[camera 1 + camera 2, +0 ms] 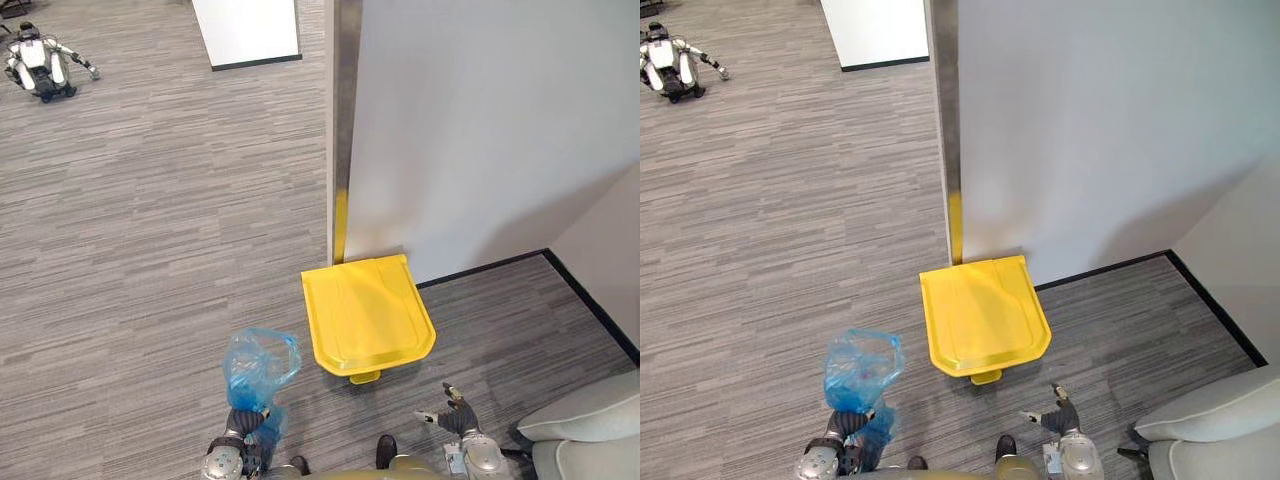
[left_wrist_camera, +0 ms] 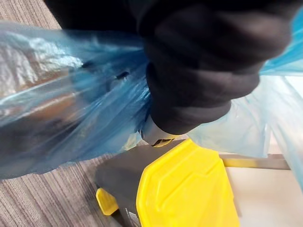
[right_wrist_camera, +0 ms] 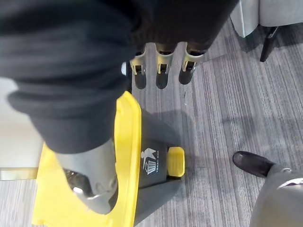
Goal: Gather rubbish on tea table into small bin, then transfer packed bag to large trash can.
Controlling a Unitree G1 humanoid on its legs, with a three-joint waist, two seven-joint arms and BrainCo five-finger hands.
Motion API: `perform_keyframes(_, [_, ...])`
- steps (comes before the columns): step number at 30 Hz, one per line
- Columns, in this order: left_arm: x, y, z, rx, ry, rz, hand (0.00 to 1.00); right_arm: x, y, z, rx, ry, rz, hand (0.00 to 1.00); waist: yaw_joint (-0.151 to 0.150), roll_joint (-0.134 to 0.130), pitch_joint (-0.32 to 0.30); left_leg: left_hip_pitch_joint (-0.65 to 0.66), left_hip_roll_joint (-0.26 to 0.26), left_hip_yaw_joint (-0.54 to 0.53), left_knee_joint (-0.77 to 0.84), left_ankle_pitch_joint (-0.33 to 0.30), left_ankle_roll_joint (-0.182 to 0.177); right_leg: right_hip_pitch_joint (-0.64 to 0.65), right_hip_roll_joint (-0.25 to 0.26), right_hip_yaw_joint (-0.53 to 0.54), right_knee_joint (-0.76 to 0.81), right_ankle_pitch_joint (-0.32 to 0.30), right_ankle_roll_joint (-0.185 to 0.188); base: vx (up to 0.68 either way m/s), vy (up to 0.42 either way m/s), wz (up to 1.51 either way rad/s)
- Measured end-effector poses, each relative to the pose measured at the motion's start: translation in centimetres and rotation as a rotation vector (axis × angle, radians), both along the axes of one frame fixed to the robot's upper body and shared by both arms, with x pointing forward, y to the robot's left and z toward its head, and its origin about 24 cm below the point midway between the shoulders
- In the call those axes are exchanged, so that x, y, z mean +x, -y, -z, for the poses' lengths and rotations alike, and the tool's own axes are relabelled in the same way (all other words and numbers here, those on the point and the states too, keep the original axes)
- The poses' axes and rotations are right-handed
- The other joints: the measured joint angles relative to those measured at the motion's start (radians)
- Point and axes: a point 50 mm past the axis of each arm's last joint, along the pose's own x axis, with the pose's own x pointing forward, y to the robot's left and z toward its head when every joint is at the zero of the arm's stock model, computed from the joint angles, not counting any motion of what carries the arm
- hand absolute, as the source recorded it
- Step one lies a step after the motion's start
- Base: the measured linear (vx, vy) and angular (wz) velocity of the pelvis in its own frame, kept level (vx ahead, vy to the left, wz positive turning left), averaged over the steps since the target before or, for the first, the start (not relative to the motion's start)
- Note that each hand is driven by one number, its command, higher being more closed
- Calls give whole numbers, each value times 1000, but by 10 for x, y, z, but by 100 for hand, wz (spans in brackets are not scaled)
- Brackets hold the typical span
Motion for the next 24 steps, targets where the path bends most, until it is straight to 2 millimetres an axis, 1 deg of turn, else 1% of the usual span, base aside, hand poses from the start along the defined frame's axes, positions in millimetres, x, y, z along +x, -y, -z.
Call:
perform_keyframes(3, [0, 0, 0, 0, 1, -2, 100, 3, 0, -1, -2, 7, -3, 0, 2, -2, -1, -18, -5, 8, 8, -1, 1, -24, -6, 11, 9, 3, 3, -33, 13, -8])
perform_keyframes(5, [1, -1, -1, 0, 4, -4, 100, 8, -1, -3, -3, 20, -6, 0, 7, -3, -1, -46, -9, 16, 32, -11, 12, -64, -11, 25, 50, -11, 10, -22, 43, -16])
perform_keyframes(6, [1, -2, -1, 1, 6, -8, 100, 12, 0, -5, -4, 31, -9, 0, 10, -6, 1, -71, -10, 21, 75, -37, 20, -127, -36, 32, 164, -66, 18, -9, 72, -1])
perform_keyframes(7, [1, -2, -1, 0, 7, -7, 100, 12, 0, -5, -6, 30, -7, 0, 6, -10, 5, -73, -22, 9, 87, -58, 31, -146, -63, 27, 246, -103, 38, -3, 68, 20])
perform_keyframes(8, [2, -1, -1, -2, 8, -6, 100, 11, 2, -4, -8, 27, -2, 0, -2, -5, 10, -62, -30, -15, 84, -73, 47, -163, -82, 23, 324, -118, 61, 13, 86, 44])
perform_keyframes(9, [7, -1, -3, 1, 23, -1, 100, 15, 2, -6, -9, 38, 0, 0, -11, 2, 34, -34, -32, -34, 104, -82, 64, -253, -101, 22, 537, -124, 100, 19, 66, 46])
perform_keyframes(10, [12, -3, -5, 10, 34, 10, 100, 15, 0, -6, -6, 40, 5, 0, -14, 11, 59, -26, -20, -52, 152, -113, 80, -295, -101, 30, 588, -175, 108, 44, 54, 35])
perform_keyframes(11, [16, -3, -7, 11, 44, 16, 100, 16, -1, -6, -6, 45, 7, 0, -7, 0, 70, -19, -14, -56, 183, -135, 78, -307, -97, 26, 583, -184, 88, 63, 15, 24])
perform_keyframes(12, [19, -7, -8, 23, 49, 18, 100, 17, -2, -7, -3, 49, 10, 0, -4, 6, 86, -15, -8, -60, 220, -161, 83, -333, -93, 23, 550, -179, 88, 97, -11, 27])
perform_keyframes(13, [23, -11, -11, 28, 64, 14, 100, 20, -2, -10, 0, 64, 18, 0, -10, -10, 95, -14, -8, -65, 247, -181, 81, -345, -88, 3, 427, -149, 98, 121, -51, 41])
perform_keyframes(14, [32, -12, -17, 34, 97, 20, 100, 23, -3, -12, 9, 85, 34, 0, -9, -30, 104, -16, -13, -77, 286, -209, 70, -346, -88, -27, 307, -127, 88, 133, -92, 47])
perform_keyframes(15, [37, -12, -20, 36, 118, 24, 100, 24, -2, -14, 10, 93, 39, 0, -9, -40, 111, -19, -17, -90, 309, -227, 63, -346, -88, -38, 272, -124, 84, 176, -154, 58])
perform_keyframes(16, [46, -12, -26, 39, 148, 30, 100, 21, 2, -14, 7, 93, 64, 0, -8, -52, 111, -26, -24, -117, 353, -265, 50, -326, -91, -45, 265, -132, 83, 257, -181, 42])
perform_keyframes(17, [53, -5, -29, 21, 174, 32, 100, 22, 10, -16, -8, 104, 98, 0, -1, -39, 115, -23, -4, -127, 370, -294, 29, -322, -84, -56, 276, -119, 87, 277, -171, 39])
perform_keyframes(18, [57, -3, -31, 16, 187, 40, 100, 25, 13, -19, -13, 120, 115, 0, -2, -22, 122, -22, 7, -136, 366, -298, 21, -324, -77, -58, 288, -126, 97, 295, -140, 32])
perform_keyframes(19, [63, -2, -36, 15, 215, 44, 100, 27, 16, -22, -11, 140, 137, 0, -8, -8, 136, -3, 8, -156, 337, -298, 18, -334, -77, -55, 338, -137, 79, 305, -125, 37])
perform_keyframes(20, [64, -2, -37, 13, 218, 43, 100, 23, 23, -25, -19, 158, 172, 0, -9, 4, 140, 42, 13, -165, 303, -302, 10, -337, -77, -59, 407, -184, 53, 400, -137, 27])
perform_keyframes(21, [63, -2, -36, 13, 215, 39, 100, 20, 27, -25, -17, 162, 198, 0, -9, 13, 137, 64, 23, -165, 287, -306, 1, -337, -75, -61, 439, -217, 52, 365, -105, 10])
perform_keyframes(22, [64, -4, -37, 15, 220, 33, 100, 15, 33, -24, -9, 151, 240, 0, -9, 25, 128, 88, 40, -166, 267, -295, -21, -339, -70, -72, 477, -257, 54, 371, -85, 3])
perform_keyframes(23, [66, -4, -39, 15, 229, 30, 100, 14, 34, -24, -7, 150, 250, 0, -9, 26, 127, 93, 43, -165, 254, -290, -28, -343, -69, -80, 486, -266, 52, 316, -51, 4])
perform_keyframes(24, [71, -6, -41, 16, 242, 25, 100, 17, 34, -25, -1, 155, 260, 0, -10, 26, 127, 90, 42, -163, 234, -266, -45, -352, -69, -92, 490, -270, 42, 304, -44, 2])
